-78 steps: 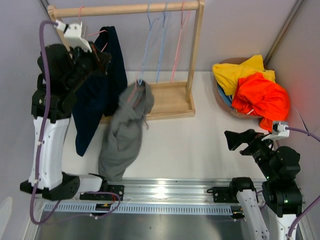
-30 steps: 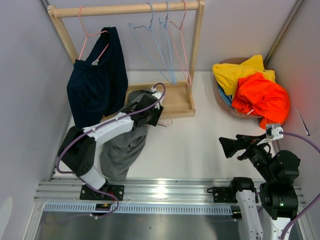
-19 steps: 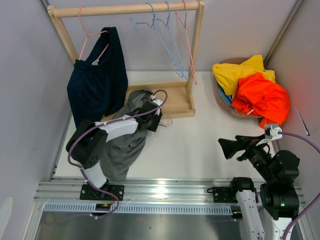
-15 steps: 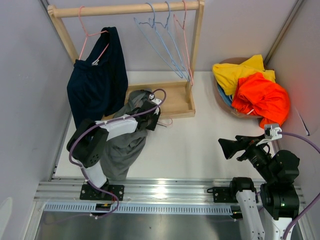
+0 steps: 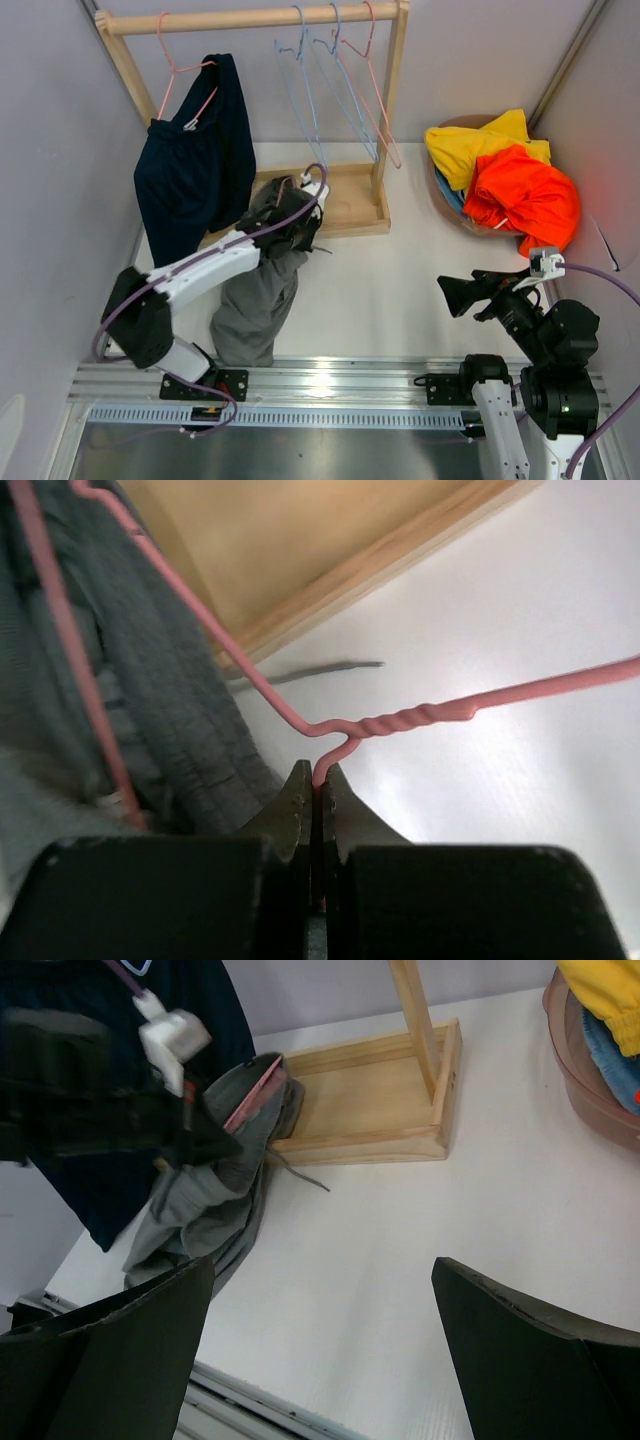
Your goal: Remove the shorts from the hanger
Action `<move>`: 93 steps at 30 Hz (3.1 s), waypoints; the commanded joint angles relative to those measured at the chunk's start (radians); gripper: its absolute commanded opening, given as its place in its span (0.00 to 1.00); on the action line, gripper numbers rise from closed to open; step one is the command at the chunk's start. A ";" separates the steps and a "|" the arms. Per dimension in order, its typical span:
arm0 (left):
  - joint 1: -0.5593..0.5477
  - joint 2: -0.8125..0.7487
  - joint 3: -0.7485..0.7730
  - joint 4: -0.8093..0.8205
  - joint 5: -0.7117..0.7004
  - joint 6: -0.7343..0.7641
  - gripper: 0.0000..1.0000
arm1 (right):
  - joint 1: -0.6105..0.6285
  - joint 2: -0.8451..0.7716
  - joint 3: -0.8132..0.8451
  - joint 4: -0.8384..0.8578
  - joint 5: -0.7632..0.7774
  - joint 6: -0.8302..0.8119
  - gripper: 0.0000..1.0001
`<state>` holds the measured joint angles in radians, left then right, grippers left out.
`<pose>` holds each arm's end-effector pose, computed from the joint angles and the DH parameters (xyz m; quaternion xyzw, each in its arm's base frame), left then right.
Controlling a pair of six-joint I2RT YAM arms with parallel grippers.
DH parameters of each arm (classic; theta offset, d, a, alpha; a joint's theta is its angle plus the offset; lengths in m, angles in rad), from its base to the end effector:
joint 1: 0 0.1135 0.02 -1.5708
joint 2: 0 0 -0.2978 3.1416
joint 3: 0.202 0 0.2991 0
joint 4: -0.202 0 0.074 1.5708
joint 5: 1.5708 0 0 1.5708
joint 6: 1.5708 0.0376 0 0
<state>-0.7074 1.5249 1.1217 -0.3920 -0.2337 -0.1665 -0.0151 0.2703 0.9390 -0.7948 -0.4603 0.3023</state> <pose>0.2921 -0.2383 0.2723 0.2032 0.8978 -0.0612 0.3860 0.0328 0.0162 0.4082 -0.0335 0.7451 0.2615 0.6126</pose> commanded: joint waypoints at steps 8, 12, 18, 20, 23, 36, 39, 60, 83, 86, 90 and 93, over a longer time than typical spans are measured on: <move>-0.173 -0.405 0.311 -0.392 0.251 -0.083 0.00 | -0.017 0.062 0.087 0.121 -0.064 0.021 1.00; -0.222 -0.512 0.352 -0.485 0.247 -0.122 0.00 | -0.020 0.096 0.121 0.160 -0.089 0.017 1.00; -0.230 -0.658 0.378 -0.496 0.382 -0.149 0.00 | -0.023 0.122 0.094 0.282 -0.199 0.063 0.99; -0.230 -0.698 0.404 -0.504 0.398 -0.156 0.00 | -0.025 0.130 0.075 0.318 -0.224 0.081 0.99; -0.230 -0.715 0.473 -0.522 0.419 -0.157 0.00 | -0.025 0.122 0.037 0.364 -0.254 0.132 0.99; -0.230 -0.697 0.524 -0.423 0.522 -0.193 0.00 | 0.333 0.349 -0.039 0.437 -0.214 0.083 0.99; -0.230 -0.651 0.550 -0.427 0.482 -0.171 0.00 | 0.781 0.661 0.318 0.283 0.265 -0.135 1.00; -0.230 -0.709 0.629 -0.553 0.168 -0.119 0.00 | 1.265 1.340 0.056 0.588 0.816 0.296 0.99; -0.230 -0.784 0.555 -0.571 0.134 -0.107 0.00 | 1.363 1.520 0.084 0.853 0.808 0.406 0.00; -0.230 -0.786 0.563 -0.582 0.122 -0.100 0.00 | 1.403 1.311 0.093 0.703 1.020 0.391 0.00; -0.230 -0.787 0.554 -0.593 0.074 -0.090 0.00 | 1.507 0.980 0.177 0.400 1.359 0.406 0.00; -0.230 -0.796 0.512 -0.576 0.031 -0.091 0.00 | 1.628 0.769 0.286 0.309 1.616 0.353 0.00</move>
<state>-0.9321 0.7391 1.6646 -0.9943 -0.1402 -0.2798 1.5276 1.2575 1.0843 -0.3439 0.7288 0.6903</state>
